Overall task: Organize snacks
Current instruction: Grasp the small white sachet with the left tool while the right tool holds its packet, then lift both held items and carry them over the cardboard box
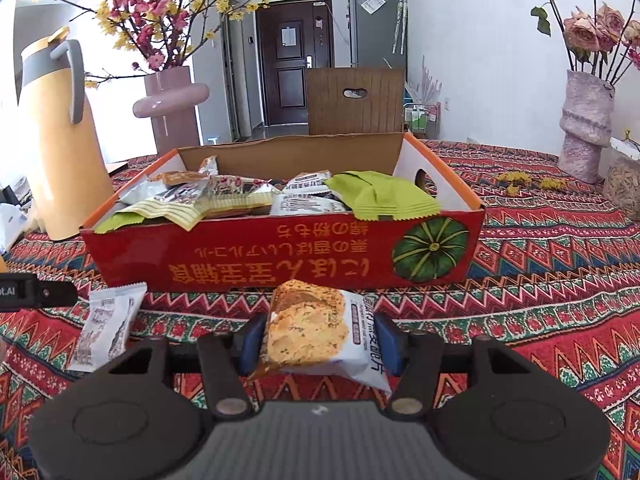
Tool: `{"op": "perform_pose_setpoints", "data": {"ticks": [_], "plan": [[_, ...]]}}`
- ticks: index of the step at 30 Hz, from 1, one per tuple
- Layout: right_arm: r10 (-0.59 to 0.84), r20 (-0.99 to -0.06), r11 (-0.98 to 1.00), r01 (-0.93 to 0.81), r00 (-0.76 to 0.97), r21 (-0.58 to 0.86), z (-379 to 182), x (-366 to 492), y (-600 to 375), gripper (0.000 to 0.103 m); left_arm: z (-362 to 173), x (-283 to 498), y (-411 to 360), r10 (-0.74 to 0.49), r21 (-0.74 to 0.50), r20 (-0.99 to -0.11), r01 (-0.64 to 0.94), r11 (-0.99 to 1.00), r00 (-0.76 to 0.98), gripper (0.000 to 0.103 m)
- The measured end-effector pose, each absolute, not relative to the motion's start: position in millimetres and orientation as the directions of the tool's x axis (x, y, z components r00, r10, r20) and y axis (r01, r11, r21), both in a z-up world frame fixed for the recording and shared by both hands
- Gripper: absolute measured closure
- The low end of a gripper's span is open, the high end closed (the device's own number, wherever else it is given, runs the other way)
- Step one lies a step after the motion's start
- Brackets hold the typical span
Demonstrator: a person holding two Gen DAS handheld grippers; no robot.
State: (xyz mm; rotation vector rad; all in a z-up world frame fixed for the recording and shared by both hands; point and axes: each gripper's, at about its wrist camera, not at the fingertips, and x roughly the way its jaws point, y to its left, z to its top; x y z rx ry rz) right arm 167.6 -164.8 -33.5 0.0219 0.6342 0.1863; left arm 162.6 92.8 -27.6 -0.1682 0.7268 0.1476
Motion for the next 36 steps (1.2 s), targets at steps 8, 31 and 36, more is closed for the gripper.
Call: {"op": "perform_pose_setpoints", "data": {"ticks": [8, 31, 36], "plan": [[0.172, -0.582, 0.985, -0.141, 0.795, 0.099, -34, 167, -177, 0.046, -40, 178, 53, 0.031, -0.105, -0.746, -0.164, 0.981, 0.666, 0.0], [0.198, -0.551, 0.98, -0.143, 0.811, 0.142, -32, 159, -187, 0.046, -42, 177, 4, 0.087, 0.0, -0.745, -0.131, 0.991, 0.662, 0.06], [0.201, -0.541, 0.979, -0.145, 0.817, 0.145, -30, 156, -190, 0.046, -34, 170, 4, 0.068, -0.017, -0.722, -0.116, 0.993, 0.688, 0.06]]}}
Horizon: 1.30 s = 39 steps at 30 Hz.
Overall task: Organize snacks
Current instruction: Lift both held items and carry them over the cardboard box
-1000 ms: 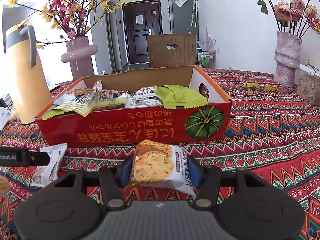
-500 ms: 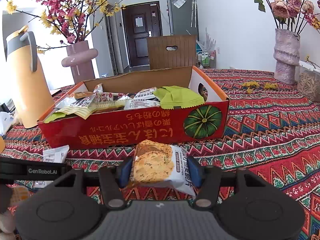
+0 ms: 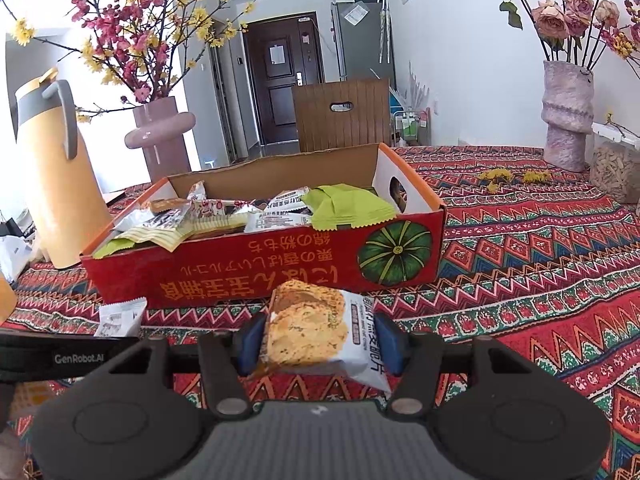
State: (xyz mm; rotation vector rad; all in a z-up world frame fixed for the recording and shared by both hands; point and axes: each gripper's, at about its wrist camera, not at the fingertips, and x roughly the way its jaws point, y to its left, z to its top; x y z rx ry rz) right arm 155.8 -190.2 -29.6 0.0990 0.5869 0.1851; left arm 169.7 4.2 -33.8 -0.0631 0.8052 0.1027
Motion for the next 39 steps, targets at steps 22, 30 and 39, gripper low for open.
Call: {"op": "perform_pose_setpoints", "data": {"ticks": [22, 30, 39], "plan": [[0.209, -0.392, 0.978, -0.184, 0.896, 0.101, 18, 162, -198, 0.046, 51, 150, 0, -0.071, -0.117, -0.542, 0.008, 0.993, 0.837, 0.06], [0.229, -0.36, 0.973, -0.213, 0.904, 0.084, 31, 188, -193, 0.046, 62, 178, 1, -0.055, -0.126, -0.522, -0.013, 0.992, 0.851, 0.06], [0.252, -0.353, 0.967, -0.248, 0.901, 0.056, 34, 228, -182, 0.045, 58, 224, 9, -0.038, -0.149, -0.498, -0.042, 0.988, 0.866, 0.06]]}}
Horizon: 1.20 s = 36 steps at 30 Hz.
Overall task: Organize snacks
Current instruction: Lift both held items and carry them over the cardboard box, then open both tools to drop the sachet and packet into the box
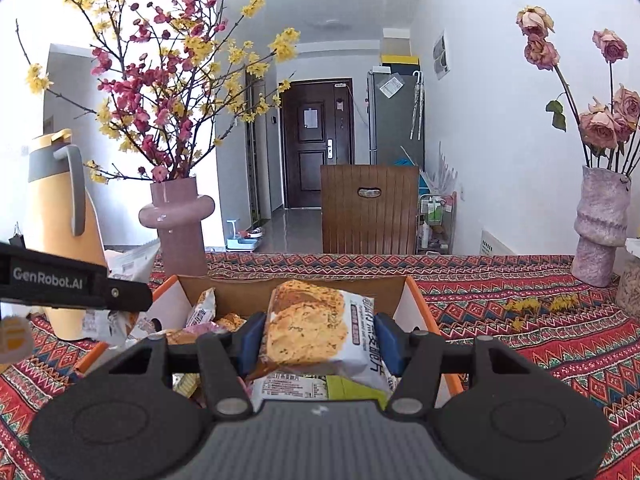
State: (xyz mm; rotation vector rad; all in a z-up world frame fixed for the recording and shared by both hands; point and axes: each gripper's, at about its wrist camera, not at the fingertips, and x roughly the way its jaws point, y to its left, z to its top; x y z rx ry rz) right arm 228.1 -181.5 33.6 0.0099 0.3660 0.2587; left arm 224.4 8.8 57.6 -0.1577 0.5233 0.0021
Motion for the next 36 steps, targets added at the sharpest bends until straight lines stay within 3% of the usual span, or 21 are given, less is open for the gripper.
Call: {"op": "perform_pose_setpoints", "data": {"ticks": [8, 17, 19, 21, 23, 24, 25, 36], "plan": [[0.26, -0.36, 0.965, -0.257, 0.896, 0.058, 12, 261, -175, 0.046, 39, 258, 18, 0.012, -0.131, -0.46, -0.081, 0.988, 0.888, 0.06], [0.264, -0.372, 0.962, -0.268, 0.89, 0.042, -4, 270, -171, 0.045, 19, 269, 21, 0.031, -0.099, -0.491, -0.091, 0.991, 0.87, 0.059], [0.263, -0.375, 0.963, -0.266, 0.889, 0.045, -4, 270, -172, 0.039, 20, 265, 20, 0.035, -0.1, -0.483, -0.094, 0.991, 0.875, 0.049], [0.255, -0.374, 0.965, -0.258, 0.891, 0.044, -5, 268, -172, 0.037, 21, 260, 22, 0.036, -0.11, -0.466, -0.098, 0.989, 0.884, 0.02], [0.244, -0.376, 0.968, -0.246, 0.894, 0.041, -5, 267, -173, 0.021, 23, 255, 23, 0.057, -0.111, -0.441, -0.118, 0.987, 0.896, 0.008], [0.235, -0.373, 0.97, -0.238, 0.898, 0.04, -5, 265, -175, 0.009, 24, 253, 24, 0.058, -0.115, -0.431, -0.118, 0.986, 0.9, 0.005], [0.227, -0.368, 0.972, -0.23, 0.902, 0.038, -4, 263, -175, 0.003, 26, 252, 25, 0.059, -0.121, -0.426, -0.121, 0.985, 0.903, 0.002], [0.217, -0.35, 0.976, -0.21, 0.911, 0.058, 11, 256, -182, 0.0, 44, 240, 24, 0.071, -0.135, -0.391, -0.133, 0.982, 0.918, 0.0]]}}
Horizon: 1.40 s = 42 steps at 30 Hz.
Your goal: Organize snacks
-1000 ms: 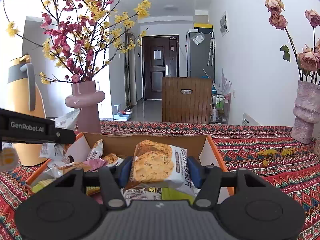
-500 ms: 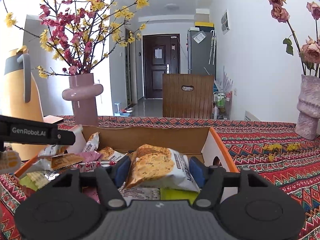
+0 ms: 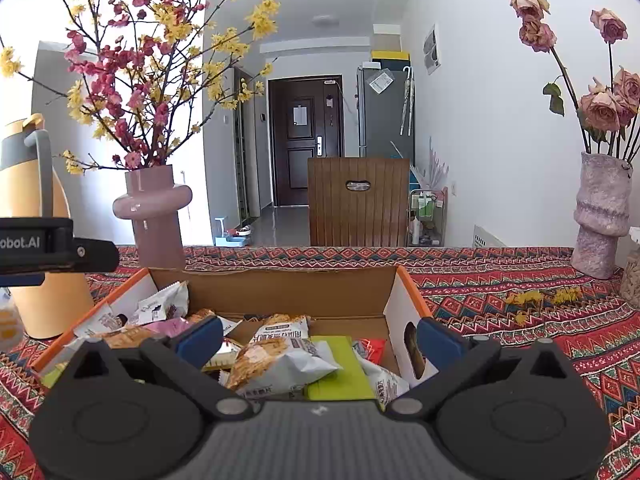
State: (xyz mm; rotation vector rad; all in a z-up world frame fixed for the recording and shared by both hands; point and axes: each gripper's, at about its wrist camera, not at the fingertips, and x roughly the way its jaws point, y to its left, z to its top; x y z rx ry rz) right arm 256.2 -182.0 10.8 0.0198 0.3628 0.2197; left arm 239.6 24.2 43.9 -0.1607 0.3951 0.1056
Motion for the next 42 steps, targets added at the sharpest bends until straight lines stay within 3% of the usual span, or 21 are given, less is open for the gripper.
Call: {"op": "perform_pose_setpoints", "data": {"ticks": [18, 42], "plan": [[0.256, -0.356, 0.967, -0.24, 0.898, 0.089, 35, 165, -202, 0.0, 64, 143, 32, 0.088, -0.142, -0.347, -0.145, 0.979, 0.934, 0.0], [0.262, -0.456, 0.963, -0.26, 0.851, 0.068, 15, 83, -219, 0.0, 18, 61, 22, 0.008, -0.078, -0.48, -0.052, 0.996, 0.877, 0.0]]}}
